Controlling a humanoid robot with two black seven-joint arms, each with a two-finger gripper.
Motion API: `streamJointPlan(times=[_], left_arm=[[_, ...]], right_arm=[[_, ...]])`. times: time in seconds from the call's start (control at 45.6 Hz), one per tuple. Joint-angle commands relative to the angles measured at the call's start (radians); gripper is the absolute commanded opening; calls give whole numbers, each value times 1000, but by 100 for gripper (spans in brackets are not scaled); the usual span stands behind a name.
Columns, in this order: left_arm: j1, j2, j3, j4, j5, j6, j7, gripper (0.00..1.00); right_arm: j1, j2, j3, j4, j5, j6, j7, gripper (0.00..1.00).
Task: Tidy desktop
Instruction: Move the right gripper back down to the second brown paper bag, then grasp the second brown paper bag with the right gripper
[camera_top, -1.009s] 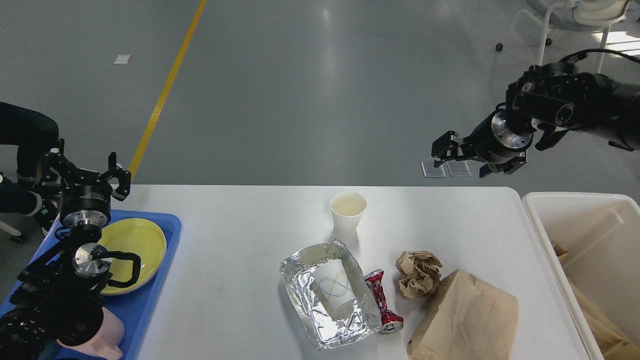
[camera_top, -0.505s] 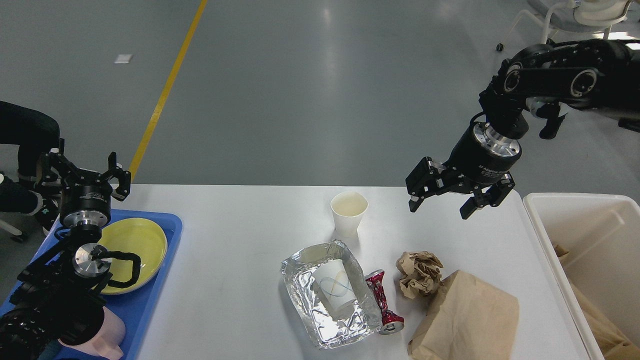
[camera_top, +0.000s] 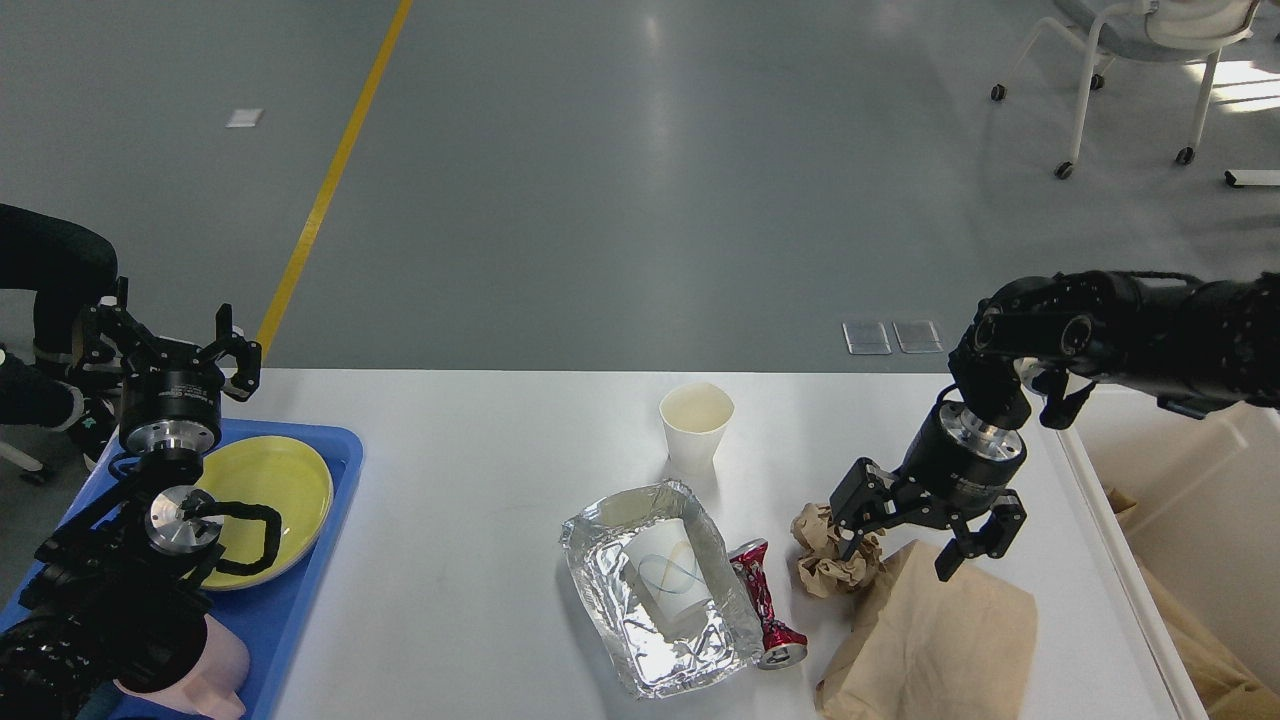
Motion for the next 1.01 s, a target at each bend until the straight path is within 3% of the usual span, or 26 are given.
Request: streamJointPlan(times=[0.0,0.351,0.461,0.505,0.549,0.593,0.658,0.68,0.724,0.768,0.987], left_arm=[[0,0,0,0,1,0,0,97],[0,0,0,0,1,0,0,97],[0,0,0,0,1,0,0,97],[0,0,0,0,-1,0,0,97],[0,0,0,0,-1,0,0,97],[0,0,0,0,-1,0,-1,97],[0,0,0,0,1,0,0,97],[0,0,0,0,-1,0,0,97],[0,0,0,0,-1,0,0,97],[0,0,0,0,1,0,0,97],[0,0,0,0,-1,0,0,97]], right_arm=[[-86,1,1,-10,-5,-82,-2,100],[-237,45,-13,-145,-21,-191,0,100],[-257,45,-14,-145,-29,-252,0,94],[-263,47,-14,-140,-31,-287,0,89],[-269,47,-16,-138,-37,-310,-2,79],[-270,45,-31,-137,-41,-326,-3,54],[-267,47,-50,-137,-37,-341,-3,49],[-263,45,-53,-129,-37,-341,-3,42],[-260,44,-59,-114,-37,-338,-5,14],[-254,39,-65,-99,-34,-338,-5,1],[-215,30,-80,-71,-32,-335,-5,0]])
